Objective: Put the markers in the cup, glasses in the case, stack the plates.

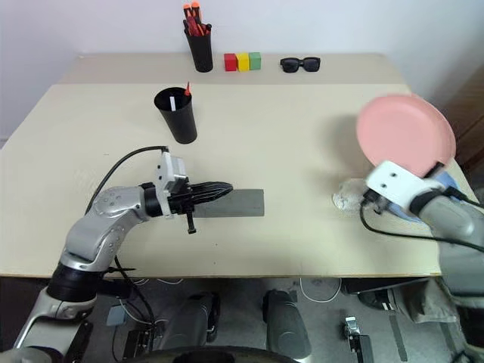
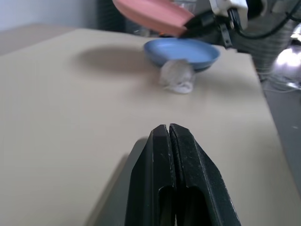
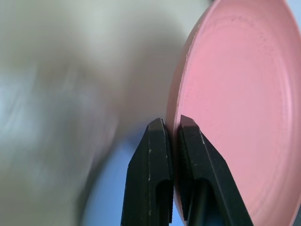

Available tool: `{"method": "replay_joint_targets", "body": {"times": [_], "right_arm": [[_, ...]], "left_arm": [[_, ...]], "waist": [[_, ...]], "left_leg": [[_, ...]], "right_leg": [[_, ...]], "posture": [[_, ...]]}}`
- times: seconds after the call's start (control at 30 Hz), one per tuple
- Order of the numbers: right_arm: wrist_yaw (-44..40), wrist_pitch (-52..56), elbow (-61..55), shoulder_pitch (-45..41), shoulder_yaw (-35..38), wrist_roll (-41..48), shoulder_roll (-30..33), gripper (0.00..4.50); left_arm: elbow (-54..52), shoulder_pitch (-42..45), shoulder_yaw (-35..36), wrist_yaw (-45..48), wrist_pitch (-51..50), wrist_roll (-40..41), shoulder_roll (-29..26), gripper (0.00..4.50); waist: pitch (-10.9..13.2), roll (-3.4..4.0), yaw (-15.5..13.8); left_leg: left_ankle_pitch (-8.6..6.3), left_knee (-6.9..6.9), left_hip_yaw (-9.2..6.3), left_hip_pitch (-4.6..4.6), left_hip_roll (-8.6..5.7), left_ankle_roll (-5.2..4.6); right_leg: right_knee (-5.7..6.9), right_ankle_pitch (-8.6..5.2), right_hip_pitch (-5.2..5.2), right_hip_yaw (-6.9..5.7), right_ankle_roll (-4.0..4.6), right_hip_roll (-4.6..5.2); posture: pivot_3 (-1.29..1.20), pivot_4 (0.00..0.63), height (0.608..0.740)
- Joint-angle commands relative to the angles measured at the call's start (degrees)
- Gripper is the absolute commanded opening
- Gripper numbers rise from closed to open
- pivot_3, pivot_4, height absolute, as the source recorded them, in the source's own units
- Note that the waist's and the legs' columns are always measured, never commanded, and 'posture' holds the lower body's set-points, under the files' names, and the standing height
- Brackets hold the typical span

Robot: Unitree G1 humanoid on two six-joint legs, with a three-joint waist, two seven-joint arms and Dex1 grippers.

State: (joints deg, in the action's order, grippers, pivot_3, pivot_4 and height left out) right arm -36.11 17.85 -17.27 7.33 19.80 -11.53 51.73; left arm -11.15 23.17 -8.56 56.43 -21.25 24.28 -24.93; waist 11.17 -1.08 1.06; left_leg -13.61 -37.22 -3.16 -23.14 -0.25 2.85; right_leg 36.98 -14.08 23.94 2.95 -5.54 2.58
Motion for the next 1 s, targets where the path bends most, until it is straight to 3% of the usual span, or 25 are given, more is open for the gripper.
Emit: {"method": "replay_joint_targets", "body": {"times": [0.03, 0.07, 0.17, 0.33, 0.63, 0.87, 1.0], "right_arm": [[0.2, 0.6, -1.3, 0.7, 4.1, 1.8, -0.8, 0.04], [0.3, 0.1, -0.2, 0.9, 4.0, 2.0, -0.9, 0.04], [1.1, -1.3, 2.7, 1.3, 4.1, 2.0, -1.2, 1.04], [0.5, -1.7, 2.5, 0.8, 5.2, 3.8, -1.0, 3.41], [-7.4, 6.0, -7.5, 1.3, 6.8, 18.9, -3.4, 3.41], [-0.1, 4.9, -2.8, -3.0, -4.5, 12.1, -6.5, 3.41], [3.9, 5.3, 1.8, -6.7, -7.1, 10.2, -8.9, 3.41]], "left_arm": [[1.6, 2.5, -1.1, 1.5, 2.3, -0.1, 1.2, 0.00], [2.0, 2.9, -1.2, 1.6, 2.5, -0.2, 1.4, 0.00], [2.2, 3.1, -1.0, 1.6, 2.7, -0.1, 1.6, 0.00], [0.5, 1.1, -0.1, 1.4, 2.2, 0.7, 0.2, 0.00], [-1.4, 0.0, -1.8, 2.1, 0.4, 1.0, -0.4, 0.00], [-2.5, -0.6, -3.3, 2.2, 0.5, -0.3, -0.3, 0.00], [-3.1, -1.1, -3.8, 1.7, 0.6, -0.7, -0.7, 0.00]], "waist": [[0.0, 0.02, 0.3], [0.0, 0.03, 0.5], [0.0, 0.03, 0.3], [0.0, 0.03, -0.2], [0.0, 0.02, -0.2], [0.0, 0.01, -0.2], [0.0, 0.03, -0.3]], "left_leg": [[0.00, 0.01, 0.05, 0.04, 0.00, 0.00], [0.00, 0.01, 0.08, 0.08, 0.01, 0.00], [0.00, 0.05, 0.06, 0.20, 0.02, 0.00], [0.00, 0.04, 0.05, 0.20, 0.00, 0.00], [-0.01, 0.04, -0.01, 0.26, 0.00, -0.01], [-0.02, 0.09, 0.00, 0.46, 0.02, -0.02], [-0.04, 0.12, 0.02, 0.44, 0.01, -0.05]], "right_leg": [[0.02, 0.00, 0.00, 0.04, 0.00, 0.00], [0.02, 0.00, -0.01, 0.07, 0.01, 0.00], [0.02, 0.00, -0.14, 0.06, 0.01, -0.02], [-0.02, -0.02, -0.20, 0.07, 0.00, 0.01], [-0.06, -0.03, -0.29, 0.05, -0.01, 0.01], [-0.28, -0.18, -0.54, 0.03, -0.09, 0.02], [-0.36, -0.08, -0.55, 0.04, 0.09, 0.05]], "posture": [[0.00, 0.150, 0.740], [0.00, 0.150, 0.740], [0.00, 0.150, 0.740], [0.00, 0.150, 0.740], [0.00, 0.150, 0.740], [0.00, 0.150, 0.740], [0.00, 0.150, 0.740]]}}
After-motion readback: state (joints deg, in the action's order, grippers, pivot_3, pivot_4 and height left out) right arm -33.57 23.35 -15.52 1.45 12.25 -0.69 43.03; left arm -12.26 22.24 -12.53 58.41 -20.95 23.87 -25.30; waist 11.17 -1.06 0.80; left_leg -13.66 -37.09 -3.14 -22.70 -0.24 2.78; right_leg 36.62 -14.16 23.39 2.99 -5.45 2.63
